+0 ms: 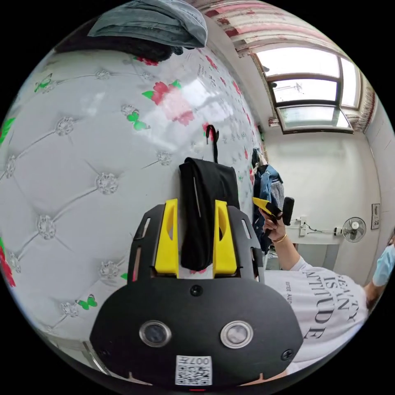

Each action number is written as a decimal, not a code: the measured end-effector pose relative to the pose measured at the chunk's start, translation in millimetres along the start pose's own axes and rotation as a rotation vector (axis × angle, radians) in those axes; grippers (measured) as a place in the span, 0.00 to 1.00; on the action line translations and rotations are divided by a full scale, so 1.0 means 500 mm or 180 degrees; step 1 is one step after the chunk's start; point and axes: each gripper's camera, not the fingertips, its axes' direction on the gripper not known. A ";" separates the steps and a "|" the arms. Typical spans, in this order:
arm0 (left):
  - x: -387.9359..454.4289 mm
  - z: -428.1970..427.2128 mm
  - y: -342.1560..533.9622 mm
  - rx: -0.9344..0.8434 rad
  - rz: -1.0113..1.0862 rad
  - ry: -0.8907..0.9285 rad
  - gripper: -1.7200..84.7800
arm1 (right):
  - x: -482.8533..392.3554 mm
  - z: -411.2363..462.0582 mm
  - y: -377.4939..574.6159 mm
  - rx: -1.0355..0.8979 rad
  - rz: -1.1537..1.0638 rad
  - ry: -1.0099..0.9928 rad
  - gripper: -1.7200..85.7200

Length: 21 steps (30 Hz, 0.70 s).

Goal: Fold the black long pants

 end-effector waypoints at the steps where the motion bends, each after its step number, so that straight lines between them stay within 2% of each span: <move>1: -0.031 -0.007 0.045 -0.0040 0.0021 0.0009 0.17 | 0.017 -0.008 0.020 0.0003 0.0041 -0.0007 0.11; 7: -0.125 0.095 0.214 -0.0583 -0.0011 0.0662 0.21 | 0.153 0.045 0.189 -0.0545 0.0684 -0.0315 0.12; 9: -0.136 0.133 0.220 -0.0652 0.0019 0.0765 0.21 | 0.173 0.064 0.201 -0.0449 0.0749 -0.0397 0.11; 14: -0.189 0.193 0.167 -0.1012 -0.0078 0.0776 0.11 | 0.203 0.124 0.148 -0.0641 0.0785 -0.0679 0.06; 17: -0.183 0.160 0.160 -0.1054 0.0006 0.0731 0.10 | 0.207 0.111 0.128 -0.0727 0.0733 -0.0968 0.03; 21: -0.151 0.031 0.150 -0.0668 0.0057 0.1234 0.09 | 0.159 0.023 0.099 -0.0544 0.0559 -0.1333 0.02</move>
